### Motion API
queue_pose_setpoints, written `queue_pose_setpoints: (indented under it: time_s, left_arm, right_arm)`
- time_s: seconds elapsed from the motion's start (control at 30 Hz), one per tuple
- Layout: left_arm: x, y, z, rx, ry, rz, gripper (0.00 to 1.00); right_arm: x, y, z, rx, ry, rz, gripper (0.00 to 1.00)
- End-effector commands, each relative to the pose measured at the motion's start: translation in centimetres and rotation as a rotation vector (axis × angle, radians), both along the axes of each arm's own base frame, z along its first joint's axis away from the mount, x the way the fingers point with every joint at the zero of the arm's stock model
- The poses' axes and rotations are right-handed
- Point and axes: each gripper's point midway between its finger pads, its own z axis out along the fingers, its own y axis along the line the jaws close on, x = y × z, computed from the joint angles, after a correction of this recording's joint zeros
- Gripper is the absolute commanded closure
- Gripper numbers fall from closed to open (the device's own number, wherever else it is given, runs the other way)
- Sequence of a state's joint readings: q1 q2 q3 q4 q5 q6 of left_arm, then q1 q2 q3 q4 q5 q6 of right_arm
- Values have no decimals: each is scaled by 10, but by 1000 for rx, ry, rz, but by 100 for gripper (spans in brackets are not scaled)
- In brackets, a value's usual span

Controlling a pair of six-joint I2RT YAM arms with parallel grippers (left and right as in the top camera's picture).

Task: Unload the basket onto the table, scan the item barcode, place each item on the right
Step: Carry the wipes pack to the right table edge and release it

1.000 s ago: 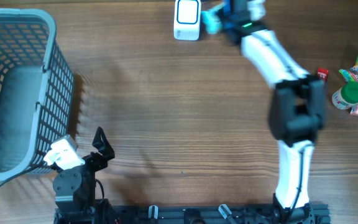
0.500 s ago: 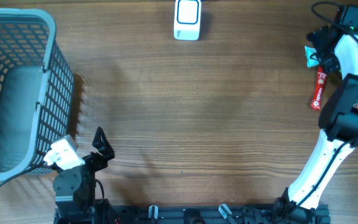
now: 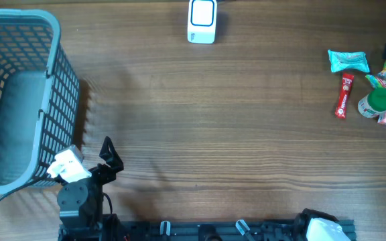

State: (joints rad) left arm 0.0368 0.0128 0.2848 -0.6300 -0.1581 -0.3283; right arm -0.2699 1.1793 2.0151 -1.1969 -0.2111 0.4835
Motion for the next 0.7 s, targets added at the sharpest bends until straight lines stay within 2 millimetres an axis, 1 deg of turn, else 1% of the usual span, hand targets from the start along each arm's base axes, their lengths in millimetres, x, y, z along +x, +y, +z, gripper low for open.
queue_pose_setpoints:
  time_s: [0.0, 0.03, 0.07, 0.13, 0.2, 0.23, 0.3, 0.33, 0.37, 0.43, 0.5, 0.57, 0.63, 0.67]
  left_arm:
    - [0, 0, 1, -8, -9, -1, 0]
    - [0, 0, 1, -8, -9, -1, 0]
    - [0, 0, 1, -8, -9, -1, 0]
    - [0, 0, 1, -8, -9, -1, 0]
    - [0, 0, 1, -8, -9, -1, 0]
    - [0, 0, 1, -8, -9, -1, 0]
    - [0, 0, 1, -8, -9, -1, 0]
    - [0, 0, 1, -8, -9, -1, 0]
    - [0, 0, 1, -8, -9, -1, 0]
    - [0, 0, 1, -8, -9, -1, 0]
    - [0, 0, 1, -8, -9, -1, 0]
    - [0, 0, 1, -8, -9, -1, 0]
    - [0, 0, 1, -8, -9, -1, 0]
    - [0, 0, 1, -8, -9, -1, 0]
  right_arm:
    - [-36, 4, -14, -25, 60, -22, 0]
    - [-49, 2, -22, -35, 93, -45, 0]
    - [-57, -2, -22, -48, 96, -81, 0]
    - [-67, -2, -12, -69, 47, -94, 0]
    - [-75, 2, 9, -172, -83, -70, 0]
    - [-78, 9, 23, -240, -190, -32, 0]
    - [-83, 24, 34, -350, -345, 39, 0]
    - [-86, 30, 32, -382, -406, 68, 0]
    - [-88, 37, 24, -405, -472, 95, 0]
    - [-87, 43, 2, -408, -540, 119, 0]
    - [-80, 51, -38, -394, -605, 153, 0]
    - [-72, 53, -79, -396, -683, 150, 0]
    - [-68, 53, -108, -379, -762, 134, 0]
    - [-68, 53, -118, -378, -789, 130, 0]
